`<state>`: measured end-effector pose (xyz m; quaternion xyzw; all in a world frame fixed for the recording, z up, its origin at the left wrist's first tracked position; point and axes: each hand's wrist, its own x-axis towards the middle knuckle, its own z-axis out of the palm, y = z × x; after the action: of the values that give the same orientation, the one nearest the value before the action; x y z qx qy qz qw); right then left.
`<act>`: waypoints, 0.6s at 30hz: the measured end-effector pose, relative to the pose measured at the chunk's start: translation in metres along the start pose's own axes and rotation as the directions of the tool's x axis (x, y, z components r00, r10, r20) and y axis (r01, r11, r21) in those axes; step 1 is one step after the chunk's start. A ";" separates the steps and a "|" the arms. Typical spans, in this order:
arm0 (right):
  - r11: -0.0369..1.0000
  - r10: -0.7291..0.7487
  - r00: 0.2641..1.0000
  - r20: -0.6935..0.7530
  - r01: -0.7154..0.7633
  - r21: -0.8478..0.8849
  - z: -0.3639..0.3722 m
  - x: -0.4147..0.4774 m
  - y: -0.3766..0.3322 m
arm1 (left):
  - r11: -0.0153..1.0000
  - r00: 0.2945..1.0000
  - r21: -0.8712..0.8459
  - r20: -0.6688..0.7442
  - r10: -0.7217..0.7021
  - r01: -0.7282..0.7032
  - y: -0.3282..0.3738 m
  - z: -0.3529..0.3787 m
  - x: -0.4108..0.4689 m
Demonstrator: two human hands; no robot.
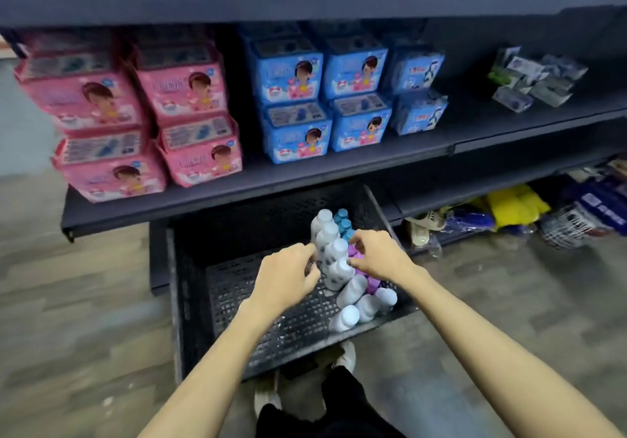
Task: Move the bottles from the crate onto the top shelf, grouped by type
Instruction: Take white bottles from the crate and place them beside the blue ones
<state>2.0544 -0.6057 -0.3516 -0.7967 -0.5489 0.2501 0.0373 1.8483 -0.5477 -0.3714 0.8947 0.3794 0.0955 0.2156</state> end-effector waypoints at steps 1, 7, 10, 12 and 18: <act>0.999 -0.001 0.997 0.072 0.003 -0.034 0.010 0.002 0.007 | 1.000 0.999 -0.008 0.028 -0.015 0.016 0.001 0.010 -0.003; 0.977 -0.009 0.896 0.443 0.101 -0.185 0.063 0.013 0.030 | 0.986 0.981 -0.062 0.130 -0.147 0.156 0.004 0.054 -0.007; 0.952 0.000 0.861 0.509 0.156 -0.264 0.085 0.020 0.037 | 0.959 0.960 -0.097 0.116 -0.255 0.267 0.006 0.071 -0.013; 0.935 0.019 0.851 0.525 0.170 -0.310 0.098 0.023 0.038 | 0.948 0.947 -0.089 0.131 -0.292 0.305 0.007 0.081 -0.018; 0.878 -0.081 0.847 0.525 0.310 -0.366 0.121 0.035 0.032 | 0.901 0.912 -0.140 0.094 -0.400 0.410 0.003 0.095 -0.021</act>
<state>2.0380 -0.6128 -0.4800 -0.6315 -0.6621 0.3104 -0.2578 1.8676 -0.5946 -0.4550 0.7790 0.5416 0.0499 0.3119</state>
